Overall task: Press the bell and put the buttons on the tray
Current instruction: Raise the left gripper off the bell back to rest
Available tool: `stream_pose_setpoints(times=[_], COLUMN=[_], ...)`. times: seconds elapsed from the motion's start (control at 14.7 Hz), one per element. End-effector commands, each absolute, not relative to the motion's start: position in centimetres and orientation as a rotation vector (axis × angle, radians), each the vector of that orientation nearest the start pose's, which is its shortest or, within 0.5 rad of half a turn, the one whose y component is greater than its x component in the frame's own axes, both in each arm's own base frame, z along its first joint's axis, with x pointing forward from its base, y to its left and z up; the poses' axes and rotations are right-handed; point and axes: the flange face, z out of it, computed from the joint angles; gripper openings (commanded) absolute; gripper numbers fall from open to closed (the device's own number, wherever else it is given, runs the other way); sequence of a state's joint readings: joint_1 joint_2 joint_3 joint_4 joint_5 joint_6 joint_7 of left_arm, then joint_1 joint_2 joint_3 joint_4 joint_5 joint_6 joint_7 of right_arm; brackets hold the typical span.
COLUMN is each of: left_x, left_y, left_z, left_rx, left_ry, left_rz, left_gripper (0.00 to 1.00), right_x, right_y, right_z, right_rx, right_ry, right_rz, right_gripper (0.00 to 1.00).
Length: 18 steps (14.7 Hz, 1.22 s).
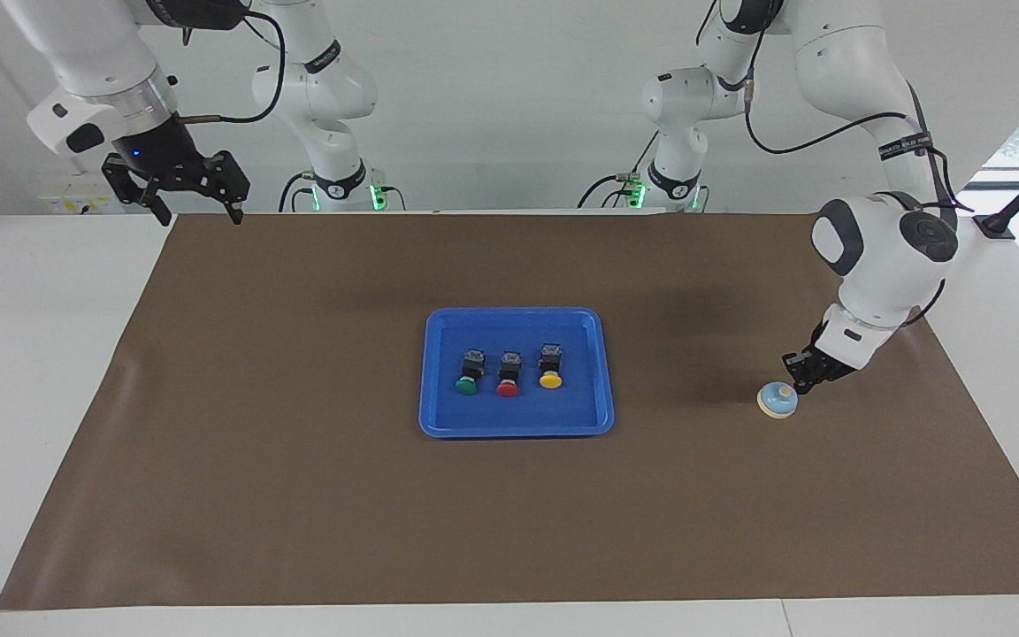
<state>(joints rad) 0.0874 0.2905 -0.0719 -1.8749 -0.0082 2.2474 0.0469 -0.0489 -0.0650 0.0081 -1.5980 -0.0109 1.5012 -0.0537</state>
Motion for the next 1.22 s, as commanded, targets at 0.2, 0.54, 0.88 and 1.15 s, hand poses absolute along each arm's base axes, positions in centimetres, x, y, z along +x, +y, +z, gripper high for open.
stream_pose_setpoints(times=[0.2, 0.54, 0.88, 1.15], left_x=[62.9, 61.9, 63.3, 61.2], left_y=[1.4, 1.4, 2.5, 3.1], left_z=[34.8, 31.9, 35.4, 44.0], left_rx=[-3.149, -3.146, -3.146, -3.136], left_ry=[0.059, 0.055, 0.036, 0.013], left_rz=[-0.142, -0.198, -0.11, -0.111], left_gripper=[0.0, 0.0, 0.0, 0.0], right_x=[51.9, 51.9, 51.9, 51.9], right_y=[-2.5, -2.5, -2.5, -2.5], right_z=[64.1, 64.1, 64.1, 64.2], right_rx=[-3.134, -3.134, -3.134, -3.136], right_ry=[-0.029, -0.029, -0.029, -0.029], right_rz=[0.057, 0.057, 0.06, 0.055], right_gripper=[1.0, 1.0, 1.0, 1.0])
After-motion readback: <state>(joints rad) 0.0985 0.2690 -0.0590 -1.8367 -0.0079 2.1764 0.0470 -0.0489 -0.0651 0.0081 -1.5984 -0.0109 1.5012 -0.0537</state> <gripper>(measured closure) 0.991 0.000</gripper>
